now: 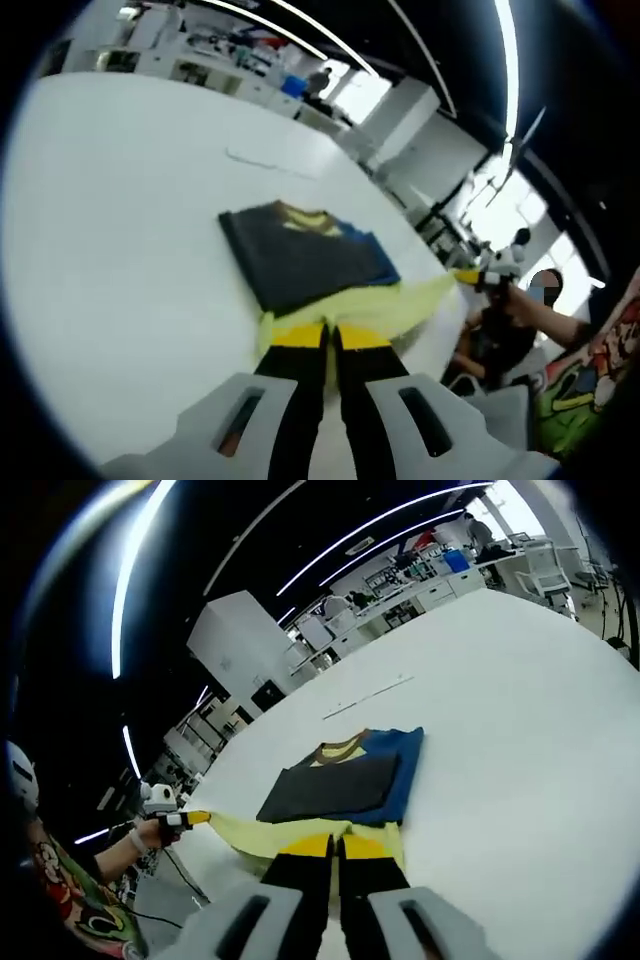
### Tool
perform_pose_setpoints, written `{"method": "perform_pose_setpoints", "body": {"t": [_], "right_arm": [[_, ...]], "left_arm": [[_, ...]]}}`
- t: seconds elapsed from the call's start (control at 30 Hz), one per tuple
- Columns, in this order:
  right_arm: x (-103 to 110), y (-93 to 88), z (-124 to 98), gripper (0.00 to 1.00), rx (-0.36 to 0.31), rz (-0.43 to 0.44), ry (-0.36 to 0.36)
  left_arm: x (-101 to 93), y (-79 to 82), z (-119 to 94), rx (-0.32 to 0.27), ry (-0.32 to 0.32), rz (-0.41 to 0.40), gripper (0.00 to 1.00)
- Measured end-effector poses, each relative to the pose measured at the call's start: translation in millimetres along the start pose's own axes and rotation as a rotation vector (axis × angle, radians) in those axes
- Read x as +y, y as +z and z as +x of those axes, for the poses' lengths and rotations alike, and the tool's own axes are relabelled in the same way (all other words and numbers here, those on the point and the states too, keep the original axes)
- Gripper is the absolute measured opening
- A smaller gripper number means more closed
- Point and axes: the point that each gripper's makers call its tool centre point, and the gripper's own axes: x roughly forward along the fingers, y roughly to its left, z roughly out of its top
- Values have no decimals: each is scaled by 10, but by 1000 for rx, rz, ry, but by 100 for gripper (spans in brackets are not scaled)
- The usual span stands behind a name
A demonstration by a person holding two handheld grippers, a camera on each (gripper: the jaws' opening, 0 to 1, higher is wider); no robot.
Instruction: Fold the garment on the visible template until the final outline fits inside the template.
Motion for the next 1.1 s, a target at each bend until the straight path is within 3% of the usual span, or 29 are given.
{"method": "perform_pose_setpoints", "body": {"t": [0.23, 0.7, 1.1], "right_arm": [[-19, 353, 201, 0, -38, -13, 26], [-259, 924, 626, 0, -65, -64, 22], [-761, 1014, 1045, 0, -26, -80, -64]], "left_arm": [[90, 419, 133, -73, 3, -1, 0], [387, 939, 495, -154, 48, 36, 0], [764, 1123, 958, -177, 115, 7, 0]]}}
